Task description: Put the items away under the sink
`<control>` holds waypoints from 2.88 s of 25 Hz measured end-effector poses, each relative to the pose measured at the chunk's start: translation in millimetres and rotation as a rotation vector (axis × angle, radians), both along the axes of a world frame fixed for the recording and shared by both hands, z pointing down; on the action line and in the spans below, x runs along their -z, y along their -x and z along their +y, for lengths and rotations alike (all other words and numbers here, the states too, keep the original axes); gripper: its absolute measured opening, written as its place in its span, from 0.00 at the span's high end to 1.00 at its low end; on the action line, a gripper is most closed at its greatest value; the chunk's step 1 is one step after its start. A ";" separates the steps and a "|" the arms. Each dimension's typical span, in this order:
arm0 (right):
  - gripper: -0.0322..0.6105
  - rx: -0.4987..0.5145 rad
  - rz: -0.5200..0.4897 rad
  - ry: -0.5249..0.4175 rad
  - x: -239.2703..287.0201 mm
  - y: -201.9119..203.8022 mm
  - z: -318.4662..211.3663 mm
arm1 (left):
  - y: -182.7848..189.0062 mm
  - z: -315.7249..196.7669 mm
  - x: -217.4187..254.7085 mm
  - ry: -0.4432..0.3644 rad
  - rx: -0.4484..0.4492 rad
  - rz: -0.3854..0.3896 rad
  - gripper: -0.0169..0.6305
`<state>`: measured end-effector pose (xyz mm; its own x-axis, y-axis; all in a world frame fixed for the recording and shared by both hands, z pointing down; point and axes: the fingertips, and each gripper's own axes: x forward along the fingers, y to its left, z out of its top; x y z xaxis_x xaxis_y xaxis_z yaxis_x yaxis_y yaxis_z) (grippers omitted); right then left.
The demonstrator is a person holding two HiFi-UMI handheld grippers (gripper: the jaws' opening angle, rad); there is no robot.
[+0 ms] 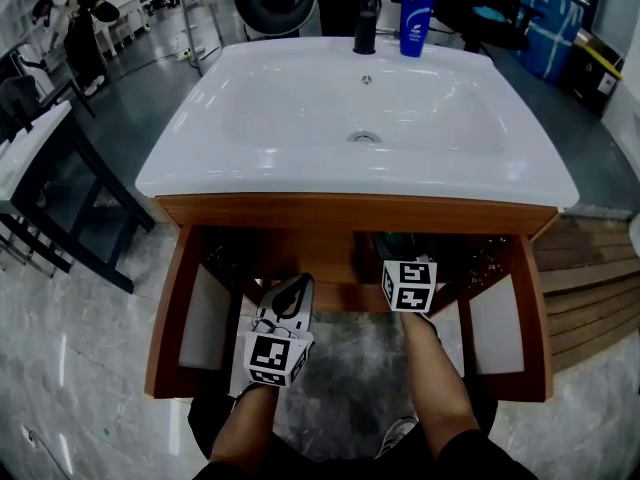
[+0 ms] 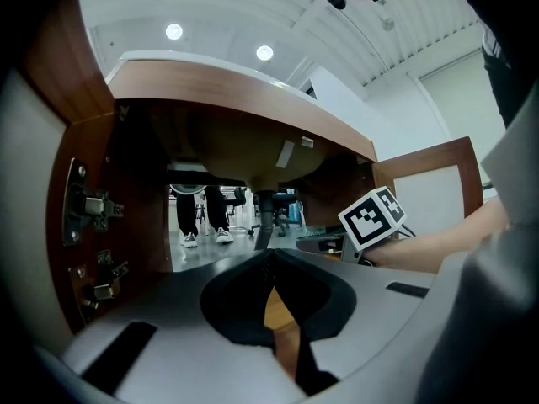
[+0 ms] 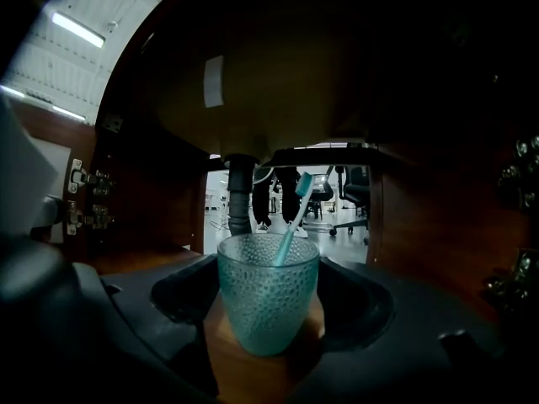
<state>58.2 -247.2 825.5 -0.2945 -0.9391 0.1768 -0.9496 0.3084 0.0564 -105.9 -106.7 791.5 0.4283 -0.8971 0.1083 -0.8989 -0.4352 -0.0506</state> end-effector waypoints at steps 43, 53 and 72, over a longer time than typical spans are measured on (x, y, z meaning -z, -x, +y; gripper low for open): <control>0.92 0.277 0.037 -0.039 424.6 -18.8 233.9 | -50.9 73.9 386.8 0.119 0.005 0.087 0.94; 0.92 0.258 -0.036 -0.030 478.3 -62.7 243.9 | -63.2 82.9 462.1 0.081 0.066 -0.008 0.94; 0.92 0.302 -0.079 -0.059 492.7 -65.3 224.3 | -74.7 89.1 483.7 0.033 0.096 0.014 0.94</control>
